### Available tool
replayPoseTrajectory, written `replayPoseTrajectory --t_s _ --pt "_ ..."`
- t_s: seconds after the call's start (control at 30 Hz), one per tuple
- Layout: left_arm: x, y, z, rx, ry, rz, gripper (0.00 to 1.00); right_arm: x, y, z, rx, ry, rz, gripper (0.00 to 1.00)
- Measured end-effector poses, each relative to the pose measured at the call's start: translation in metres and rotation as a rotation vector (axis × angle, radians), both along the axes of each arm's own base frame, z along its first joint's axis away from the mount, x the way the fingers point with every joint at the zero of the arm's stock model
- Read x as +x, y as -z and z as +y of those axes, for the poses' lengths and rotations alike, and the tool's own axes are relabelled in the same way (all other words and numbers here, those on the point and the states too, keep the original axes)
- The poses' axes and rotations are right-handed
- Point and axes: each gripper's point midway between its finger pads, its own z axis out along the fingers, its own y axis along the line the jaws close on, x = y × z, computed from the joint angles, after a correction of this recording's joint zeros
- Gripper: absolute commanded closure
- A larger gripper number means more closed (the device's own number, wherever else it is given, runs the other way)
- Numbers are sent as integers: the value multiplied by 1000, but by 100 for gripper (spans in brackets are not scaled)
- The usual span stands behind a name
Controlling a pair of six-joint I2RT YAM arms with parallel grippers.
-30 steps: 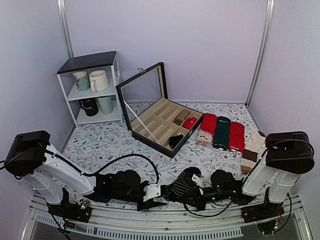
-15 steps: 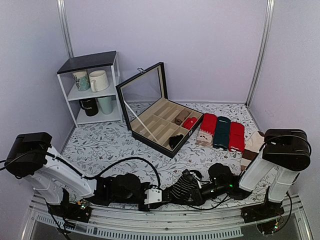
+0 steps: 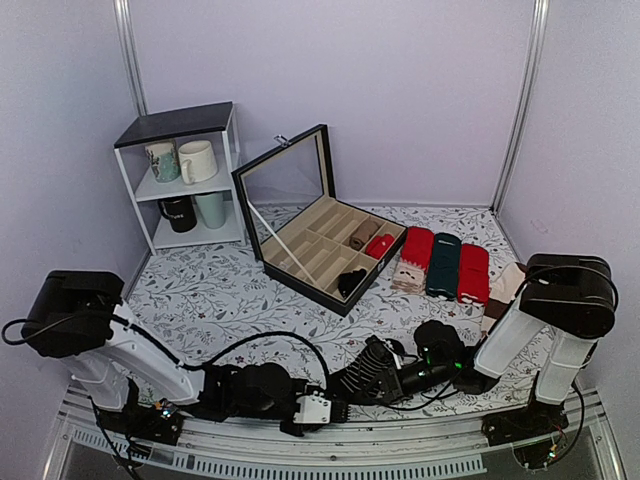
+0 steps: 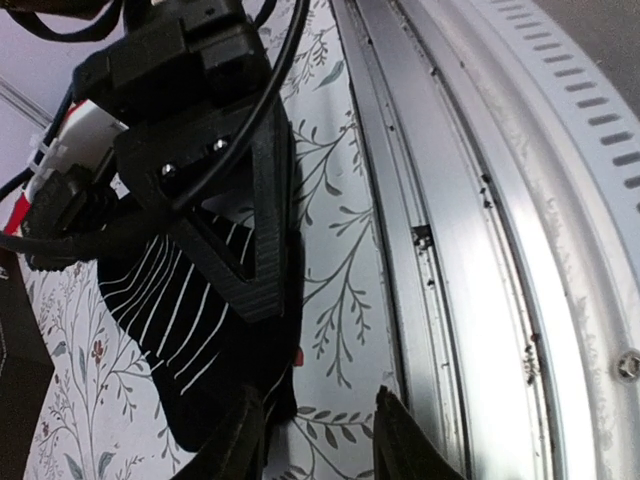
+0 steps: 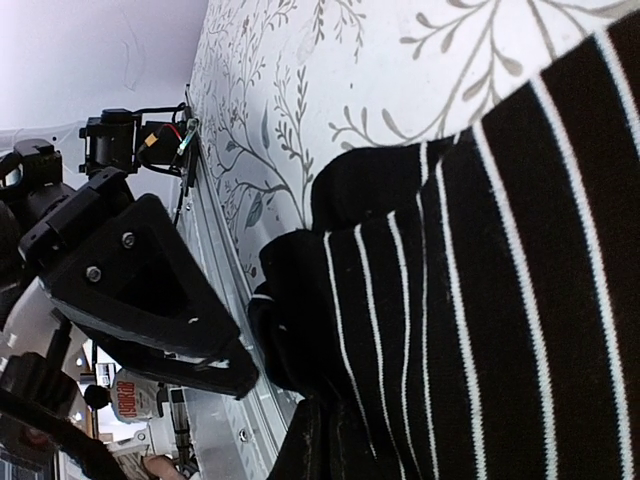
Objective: Roll the socks
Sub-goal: Roll the sock at the corner of the board.
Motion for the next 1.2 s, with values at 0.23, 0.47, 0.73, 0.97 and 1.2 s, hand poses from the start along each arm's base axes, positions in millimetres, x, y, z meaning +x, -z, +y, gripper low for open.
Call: replayPoseTrajectory --t_s 0.23,0.47,0.73,0.97,1.2 --pt "9 5 -8 4 -34 -35 60 1 1 0 -4 9 12 98" --pt "14 4 -15 -5 -52 -50 59 2 1 0 -3 14 22 98" --pt "23 10 -21 5 -76 -38 59 2 1 0 -2 14 22 98" --pt "32 12 -19 11 -110 -18 60 2 0 0 1 14 20 98" --pt "30 15 -18 20 -107 13 80 1 0 0 5 15 22 98"
